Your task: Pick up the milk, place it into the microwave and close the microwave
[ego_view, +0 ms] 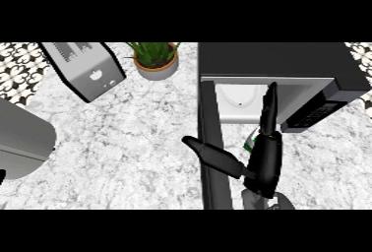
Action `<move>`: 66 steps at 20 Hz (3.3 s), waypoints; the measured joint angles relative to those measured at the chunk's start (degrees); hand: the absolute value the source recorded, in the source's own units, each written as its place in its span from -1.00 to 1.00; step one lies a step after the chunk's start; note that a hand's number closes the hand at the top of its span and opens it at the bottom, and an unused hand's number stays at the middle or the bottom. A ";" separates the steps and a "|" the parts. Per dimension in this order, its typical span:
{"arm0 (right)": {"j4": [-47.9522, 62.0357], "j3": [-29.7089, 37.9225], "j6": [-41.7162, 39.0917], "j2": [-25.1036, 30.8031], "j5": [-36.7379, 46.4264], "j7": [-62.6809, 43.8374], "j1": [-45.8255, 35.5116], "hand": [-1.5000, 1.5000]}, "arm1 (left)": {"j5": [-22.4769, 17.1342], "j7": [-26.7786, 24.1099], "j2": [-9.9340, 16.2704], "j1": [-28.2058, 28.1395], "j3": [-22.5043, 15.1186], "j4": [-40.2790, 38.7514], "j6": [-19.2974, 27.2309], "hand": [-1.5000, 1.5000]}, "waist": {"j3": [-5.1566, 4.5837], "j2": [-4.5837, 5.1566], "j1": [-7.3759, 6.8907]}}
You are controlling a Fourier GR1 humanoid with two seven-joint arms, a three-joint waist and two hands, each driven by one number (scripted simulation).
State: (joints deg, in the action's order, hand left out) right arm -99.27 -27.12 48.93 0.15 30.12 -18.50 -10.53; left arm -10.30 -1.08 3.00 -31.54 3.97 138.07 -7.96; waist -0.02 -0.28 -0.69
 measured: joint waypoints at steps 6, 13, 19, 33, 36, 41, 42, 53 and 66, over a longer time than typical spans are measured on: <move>3.31 2.87 1.67 -0.03 -8.30 9.22 3.62 -1.00 | -0.50 -2.80 -1.15 -2.90 0.99 -0.37 -2.36 -1.00 | -0.08 -0.15 -0.02; 9.73 8.14 1.07 0.66 -16.92 20.48 7.26 -1.00 | -2.23 -4.05 -1.68 -4.86 3.68 -0.95 -5.72 -1.00 | 0.02 0.06 0.07; 16.49 12.41 -1.16 0.49 -24.27 31.96 10.86 -1.00 | -3.92 -3.38 -1.63 -4.54 7.04 -1.25 -7.51 -1.00 | 0.07 0.20 0.17; 35.22 21.37 -10.70 0.10 -36.67 52.46 8.47 -1.00 | -6.15 -3.61 -2.28 -6.54 9.94 -1.49 -10.82 -1.00 | 0.07 0.25 -0.02; 40.06 22.92 -11.50 0.30 -38.12 55.82 6.72 -1.00 | -6.51 -3.76 -2.38 -6.17 10.10 -1.80 -10.85 -1.00 | 0.07 0.27 -0.02; 49.56 25.48 -12.41 0.02 -41.32 62.04 2.93 -1.00 | -6.92 -4.82 -2.54 -7.54 11.05 -1.83 -12.38 -1.00 | 0.08 0.27 -0.28; 50.13 25.79 -12.54 0.10 -41.34 62.43 2.69 -1.00 | -7.38 -4.31 -2.36 -8.00 11.87 -1.71 -12.75 -1.00 | 0.08 0.26 -0.25; 66.14 31.74 -19.96 2.37 -42.05 72.49 -5.91 1.00 | -8.29 -5.15 -2.39 -8.75 11.14 -1.95 -12.84 -1.00 | 0.03 0.33 -0.52; 70.75 29.65 -31.38 7.16 -38.76 77.72 -10.02 1.00 | -9.53 -5.58 -2.52 -8.83 13.11 -2.49 -14.48 -1.00 | 0.06 0.22 -0.46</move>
State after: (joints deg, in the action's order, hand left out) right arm -28.52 2.53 17.55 7.31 -8.64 59.22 -20.55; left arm -19.82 -6.66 0.47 -40.38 17.08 135.58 -22.44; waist 0.04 -0.06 -1.15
